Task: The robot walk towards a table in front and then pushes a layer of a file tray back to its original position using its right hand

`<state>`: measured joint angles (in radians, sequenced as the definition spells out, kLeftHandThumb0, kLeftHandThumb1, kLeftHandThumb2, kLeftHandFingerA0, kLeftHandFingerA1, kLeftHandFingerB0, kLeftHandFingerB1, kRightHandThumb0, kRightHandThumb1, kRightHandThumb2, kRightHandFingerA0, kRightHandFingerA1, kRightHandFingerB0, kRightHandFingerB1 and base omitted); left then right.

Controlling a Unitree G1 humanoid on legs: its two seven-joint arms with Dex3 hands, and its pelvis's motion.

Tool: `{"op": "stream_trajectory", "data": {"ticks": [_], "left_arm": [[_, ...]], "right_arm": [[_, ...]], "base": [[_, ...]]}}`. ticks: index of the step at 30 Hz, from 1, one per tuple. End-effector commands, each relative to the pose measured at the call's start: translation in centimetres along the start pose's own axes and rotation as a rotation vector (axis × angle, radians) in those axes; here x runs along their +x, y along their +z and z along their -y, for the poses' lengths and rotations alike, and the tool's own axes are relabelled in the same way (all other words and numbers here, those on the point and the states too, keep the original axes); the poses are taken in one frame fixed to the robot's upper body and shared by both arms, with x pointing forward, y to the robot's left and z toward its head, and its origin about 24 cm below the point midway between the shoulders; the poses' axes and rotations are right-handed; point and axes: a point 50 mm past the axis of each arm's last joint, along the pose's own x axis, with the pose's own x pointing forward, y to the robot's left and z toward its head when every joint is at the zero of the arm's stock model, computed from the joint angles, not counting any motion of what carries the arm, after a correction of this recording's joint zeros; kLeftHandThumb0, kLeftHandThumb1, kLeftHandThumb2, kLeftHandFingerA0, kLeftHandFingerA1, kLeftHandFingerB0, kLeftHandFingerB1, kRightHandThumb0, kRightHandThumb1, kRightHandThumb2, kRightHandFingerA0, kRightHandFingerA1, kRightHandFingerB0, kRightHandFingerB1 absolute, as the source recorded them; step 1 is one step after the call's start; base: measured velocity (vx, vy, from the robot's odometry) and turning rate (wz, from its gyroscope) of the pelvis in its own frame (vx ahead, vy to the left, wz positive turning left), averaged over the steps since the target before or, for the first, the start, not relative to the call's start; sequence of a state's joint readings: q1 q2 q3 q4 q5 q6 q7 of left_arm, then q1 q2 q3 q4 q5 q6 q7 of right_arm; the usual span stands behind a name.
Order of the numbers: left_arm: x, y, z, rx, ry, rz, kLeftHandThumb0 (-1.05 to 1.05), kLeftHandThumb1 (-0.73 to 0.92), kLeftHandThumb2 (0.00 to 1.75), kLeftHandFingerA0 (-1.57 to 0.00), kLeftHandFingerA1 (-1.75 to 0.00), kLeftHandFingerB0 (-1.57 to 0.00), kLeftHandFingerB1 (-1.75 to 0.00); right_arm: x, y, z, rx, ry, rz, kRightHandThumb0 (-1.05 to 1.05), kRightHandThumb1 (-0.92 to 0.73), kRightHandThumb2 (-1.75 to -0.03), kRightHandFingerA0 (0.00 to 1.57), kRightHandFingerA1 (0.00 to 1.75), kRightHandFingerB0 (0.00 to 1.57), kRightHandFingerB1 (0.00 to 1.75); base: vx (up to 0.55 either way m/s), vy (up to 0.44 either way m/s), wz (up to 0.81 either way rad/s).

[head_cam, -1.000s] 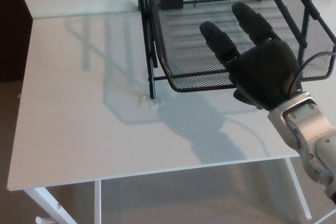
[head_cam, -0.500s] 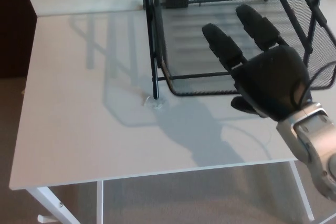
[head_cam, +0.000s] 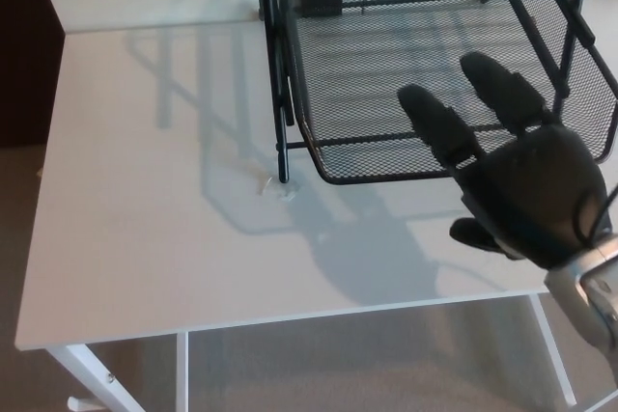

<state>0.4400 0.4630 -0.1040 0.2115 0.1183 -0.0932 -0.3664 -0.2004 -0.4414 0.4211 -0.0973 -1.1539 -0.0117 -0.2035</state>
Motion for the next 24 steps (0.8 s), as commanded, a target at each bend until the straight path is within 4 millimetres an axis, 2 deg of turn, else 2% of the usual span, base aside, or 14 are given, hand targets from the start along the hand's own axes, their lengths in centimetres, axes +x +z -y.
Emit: {"op": "stream_trajectory", "data": {"ticks": [1, 6, 10, 11, 12, 16, 19, 20, 23, 24], "left_arm": [[-0.2, -0.2, -0.1, 0.018, -0.014, -0.002, -0.27, 0.69, 0.60, -0.59, -0.44, -0.68, -0.45], [-0.2, -0.3, -0.1, 0.033, -0.016, -0.003, -0.29, 0.68, 0.61, -0.58, -0.44, -0.69, -0.46], [-0.6, -0.7, -0.1, 0.016, -0.014, -0.016, -0.28, 0.70, 0.61, -0.57, -0.43, -0.66, -0.44], [-0.7, -0.8, 0.0, 0.024, -0.014, -0.023, -0.28, 0.70, 0.61, -0.57, -0.43, -0.64, -0.44], [-0.8, -0.9, 0.0, 0.027, -0.014, -0.025, -0.28, 0.70, 0.61, -0.57, -0.43, -0.64, -0.44], [-0.9, -1.4, 0.4, 0.010, -0.013, -0.047, -0.27, 0.70, 0.61, -0.56, -0.42, -0.61, -0.43], [-0.9, -1.7, 0.6, -0.006, -0.009, -0.063, -0.26, 0.69, 0.61, -0.57, -0.42, -0.61, -0.43], [-0.8, -1.7, 0.6, -0.007, -0.006, -0.063, -0.26, 0.70, 0.61, -0.57, -0.43, -0.61, -0.43], [-0.9, -1.8, 0.6, -0.001, -0.006, -0.062, -0.26, 0.70, 0.61, -0.57, -0.42, -0.60, -0.43], [-1.0, -1.9, 0.6, -0.003, -0.007, -0.063, -0.26, 0.70, 0.61, -0.56, -0.42, -0.59, -0.43]], "right_arm": [[-1.1, -0.2, 0.2, -0.006, 0.026, 0.013, -0.73, -0.43, -0.84, 0.00, 0.11, 0.01, 0.15], [-4.1, 1.1, 1.9, 0.089, -0.008, 0.070, -0.79, -0.48, -0.83, 0.00, 0.00, 0.00, 0.05], [-7.9, 3.0, 5.0, 0.165, -0.094, 0.147, -0.81, -0.50, -0.82, 0.00, 0.00, 0.00, 0.00], [-9.7, 3.6, 6.1, 0.192, -0.135, 0.162, -0.82, -0.51, -0.83, 0.00, 0.00, 0.00, 0.00], [-10.1, 3.8, 6.4, 0.198, -0.145, 0.165, -0.82, -0.51, -0.83, 0.00, 0.00, 0.00, 0.00], [-14.3, 4.6, 8.4, 0.266, -0.213, 0.133, -0.88, -0.60, -0.90, 0.00, 0.02, 0.00, 0.00], [-16.2, 4.8, 8.5, 0.388, -0.309, 0.077, -0.85, -0.53, -0.86, 0.00, 0.00, 0.04, 0.07], [-16.7, 4.8, 8.2, 0.413, -0.321, 0.059, -0.84, -0.53, -0.85, 0.00, 0.00, 0.01, 0.05], [-18.5, 4.7, 7.1, 0.499, -0.286, -0.030, -0.83, -0.52, -0.85, 0.00, 0.00, 0.02, 0.04], [-19.8, 4.6, 5.9, 0.559, -0.238, -0.116, -0.82, -0.53, -0.84, 0.00, 0.00, 0.03, 0.05]], "base": [[0.00, 0.000, 0.00], [0.00, 0.000, 0.00], [0.00, 0.000, 0.00], [0.00, 0.000, 0.00], [0.00, 0.000, 0.00], [0.00, 0.000, 0.00], [0.00, 0.000, 0.00], [0.00, 0.000, 0.00], [0.00, 0.000, 0.00], [0.00, 0.000, 0.00]]}}
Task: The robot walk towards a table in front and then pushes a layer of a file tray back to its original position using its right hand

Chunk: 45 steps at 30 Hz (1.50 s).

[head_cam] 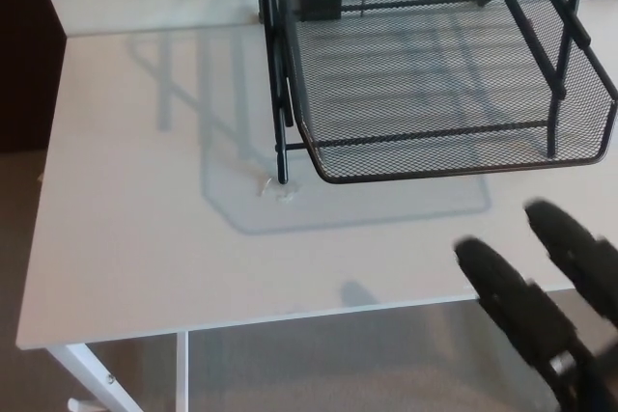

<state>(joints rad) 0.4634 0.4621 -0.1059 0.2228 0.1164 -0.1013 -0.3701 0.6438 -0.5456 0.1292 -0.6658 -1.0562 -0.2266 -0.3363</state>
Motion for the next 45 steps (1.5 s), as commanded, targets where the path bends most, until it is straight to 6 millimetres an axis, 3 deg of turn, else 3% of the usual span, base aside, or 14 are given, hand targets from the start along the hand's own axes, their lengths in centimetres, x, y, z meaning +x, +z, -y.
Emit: {"op": "stream_trajectory", "data": {"ticks": [1, 6, 9, 11, 12, 15, 19, 25, 31, 45], "left_arm": [[-0.6, -1.2, 0.0, 0.008, 0.009, -0.043, -0.26, 0.70, 0.61, -0.56, -0.42, -0.59, -0.43], [-0.7, -1.2, -0.3, -0.001, 0.025, -0.044, -0.26, 0.69, 0.60, -0.55, -0.42, -0.59, -0.43], [-0.8, -1.5, 0.3, -0.003, 0.008, -0.050, -0.26, 0.69, 0.61, -0.56, -0.42, -0.59, -0.43], [-0.7, -1.6, 0.2, -0.035, 0.019, -0.056, -0.26, 0.69, 0.60, -0.57, -0.42, -0.60, -0.43], [-0.7, -1.7, 0.2, -0.045, 0.025, -0.054, -0.25, 0.69, 0.60, -0.57, -0.43, -0.59, -0.43], [-0.8, -1.7, -0.1, -0.024, 0.031, -0.060, -0.27, 0.69, 0.61, -0.56, -0.42, -0.58, -0.42], [-0.6, -1.2, -0.8, -0.030, 0.055, -0.045, -0.26, 0.69, 0.61, -0.56, -0.42, -0.59, -0.42], [-1.7, -2.7, -0.1, -0.066, 0.047, -0.080, -0.27, 0.70, 0.61, -0.55, -0.42, -0.58, -0.42], [-0.9, -2.6, -0.6, -0.066, 0.061, -0.067, -0.29, 0.68, 0.60, -0.58, -0.44, -0.58, -0.42], [-0.5, -1.3, -1.1, -0.041, 0.052, -0.047, -0.26, 0.70, 0.61, -0.56, -0.42, -0.59, -0.43]], "right_arm": [[-6.4, 1.1, 0.9, 0.339, -0.262, -0.124, -0.82, -0.53, -0.84, 0.00, 0.00, 0.03, 0.05], [-8.2, -0.1, -3.3, 0.546, -0.070, -0.330, -0.70, -0.45, -0.75, 0.00, 0.00, 0.03, 0.07], [-9.5, -1.1, -6.3, 0.594, 0.073, -0.459, -0.74, -0.48, -0.78, 0.00, 0.00, 0.04, 0.07], [-10.1, -2.0, -9.6, 0.695, 0.206, -0.570, -0.81, -0.54, -0.82, 0.00, 0.00, 0.00, 0.04], [-10.2, -2.2, -10.5, 0.724, 0.257, -0.593, -0.89, -0.60, -0.89, 0.00, 0.01, 0.00, 0.00], [-11.0, -2.5, -12.7, 0.822, 0.435, -0.623, -0.88, -0.59, -0.91, 0.00, 0.05, 0.00, 0.01], [-10.3, -2.2, -12.9, 0.851, 0.513, -0.598, -0.80, -0.56, -0.89, 0.00, 0.09, 0.00, 0.07], [-12.0, -1.9, -13.2, 0.856, 0.615, -0.611, -0.81, -0.58, -0.85, 0.00, 0.03, 0.00, 0.01], [-12.2, -3.2, -13.1, 0.835, 0.624, -0.633, -0.83, -0.60, -0.88, 0.00, 0.04, 0.00, 0.02], [-11.8, -3.7, -12.7, 0.861, 0.614, -0.632, -0.80, -0.59, -0.90, 0.00, 0.08, 0.00, 0.06]], "base": [[0.00, 0.000, 0.00], [0.00, 0.000, 0.00], [0.00, 0.000, 0.00], [0.00, 0.000, 0.00], [0.00, 0.000, 0.00], [0.00, 0.000, 0.00], [0.00, 0.000, 0.00], [0.00, 0.000, 0.00], [0.00, 0.000, 0.00], [0.00, 0.000, 0.00]]}}
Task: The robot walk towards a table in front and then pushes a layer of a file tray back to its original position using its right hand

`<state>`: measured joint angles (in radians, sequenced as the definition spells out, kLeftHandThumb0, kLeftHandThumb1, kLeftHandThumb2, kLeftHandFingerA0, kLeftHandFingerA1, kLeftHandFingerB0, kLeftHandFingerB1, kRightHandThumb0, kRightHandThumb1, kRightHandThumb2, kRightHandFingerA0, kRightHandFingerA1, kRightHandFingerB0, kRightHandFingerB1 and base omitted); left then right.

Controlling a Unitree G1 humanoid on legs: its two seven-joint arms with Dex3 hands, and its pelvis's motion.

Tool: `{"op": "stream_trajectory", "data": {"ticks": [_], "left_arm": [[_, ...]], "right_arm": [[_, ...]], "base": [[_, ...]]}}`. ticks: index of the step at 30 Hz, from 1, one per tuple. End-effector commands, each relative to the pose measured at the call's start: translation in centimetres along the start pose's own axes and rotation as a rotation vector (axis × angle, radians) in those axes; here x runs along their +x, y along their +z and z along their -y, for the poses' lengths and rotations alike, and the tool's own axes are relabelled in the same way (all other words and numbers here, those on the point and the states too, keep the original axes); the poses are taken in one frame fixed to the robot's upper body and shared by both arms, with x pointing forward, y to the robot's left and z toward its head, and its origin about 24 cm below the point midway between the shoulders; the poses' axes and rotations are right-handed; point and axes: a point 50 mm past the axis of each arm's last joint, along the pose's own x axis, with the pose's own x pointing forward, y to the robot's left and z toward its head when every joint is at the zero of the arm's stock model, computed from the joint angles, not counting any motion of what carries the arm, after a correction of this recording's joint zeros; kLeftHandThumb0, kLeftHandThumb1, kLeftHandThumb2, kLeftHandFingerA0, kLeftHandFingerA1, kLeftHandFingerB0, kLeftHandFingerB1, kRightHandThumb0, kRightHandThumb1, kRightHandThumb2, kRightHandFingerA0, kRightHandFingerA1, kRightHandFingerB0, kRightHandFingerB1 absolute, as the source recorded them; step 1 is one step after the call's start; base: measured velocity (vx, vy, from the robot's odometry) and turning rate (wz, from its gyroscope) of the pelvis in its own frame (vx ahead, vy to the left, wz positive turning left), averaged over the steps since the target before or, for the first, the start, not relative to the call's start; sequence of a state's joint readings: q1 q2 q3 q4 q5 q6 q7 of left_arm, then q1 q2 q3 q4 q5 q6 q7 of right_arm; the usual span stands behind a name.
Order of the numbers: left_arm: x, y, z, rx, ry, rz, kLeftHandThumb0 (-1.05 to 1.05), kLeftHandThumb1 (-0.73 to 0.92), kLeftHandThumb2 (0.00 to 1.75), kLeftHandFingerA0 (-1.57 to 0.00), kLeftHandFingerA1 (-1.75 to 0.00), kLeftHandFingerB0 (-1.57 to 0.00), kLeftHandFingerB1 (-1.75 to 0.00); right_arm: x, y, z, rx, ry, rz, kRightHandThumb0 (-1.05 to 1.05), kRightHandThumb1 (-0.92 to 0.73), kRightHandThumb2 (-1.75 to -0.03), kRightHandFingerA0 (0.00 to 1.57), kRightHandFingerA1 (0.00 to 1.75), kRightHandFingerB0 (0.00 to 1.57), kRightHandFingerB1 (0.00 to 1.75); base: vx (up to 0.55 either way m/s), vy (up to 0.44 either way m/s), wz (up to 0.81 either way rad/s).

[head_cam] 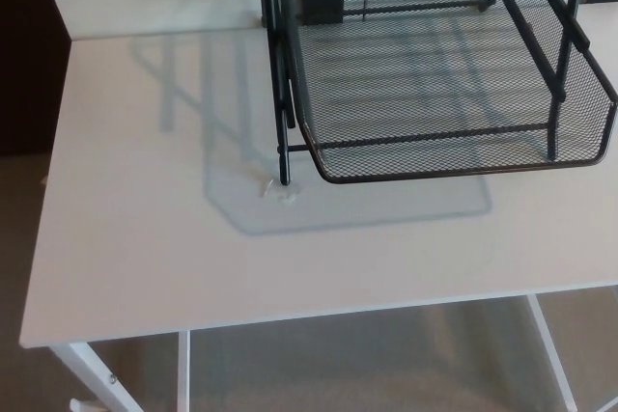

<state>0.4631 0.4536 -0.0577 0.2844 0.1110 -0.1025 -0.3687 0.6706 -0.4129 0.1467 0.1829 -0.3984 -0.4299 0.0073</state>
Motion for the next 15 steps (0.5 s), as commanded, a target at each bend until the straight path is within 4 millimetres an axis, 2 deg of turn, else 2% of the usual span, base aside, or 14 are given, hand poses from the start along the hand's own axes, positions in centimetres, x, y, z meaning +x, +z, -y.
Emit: {"op": "stream_trajectory", "data": {"ticks": [1, 6, 15], "left_arm": [[-0.14, 0.19, -0.46, 0.016, 0.006, 0.006, -0.27, 0.70, 0.61, -0.55, -0.42, -0.58, -0.42], [-0.13, 0.28, -0.51, 0.036, 0.002, 0.007, -0.28, 0.70, 0.61, -0.56, -0.42, -0.58, -0.42], [0.26, 0.59, -0.81, 0.018, 0.000, 0.014, -0.27, 0.70, 0.61, -0.55, -0.42, -0.57, -0.42]], "right_arm": [[0.07, -0.09, 0.62, 0.046, 0.016, -0.003, -0.79, -0.59, -0.90, 0.00, 0.09, 0.00, 0.07], [0.04, 0.03, 0.76, 0.050, 0.017, -0.008, -0.75, -0.58, -0.92, 0.00, 0.13, 0.00, 0.12], [0.32, 0.25, 1.17, 0.044, 0.011, 0.006, -0.78, -0.60, -0.92, 0.00, 0.11, 0.00, 0.09]], "base": [[0.00, 0.000, 0.00], [0.00, 0.000, 0.00], [0.00, 0.000, 0.00]]}}
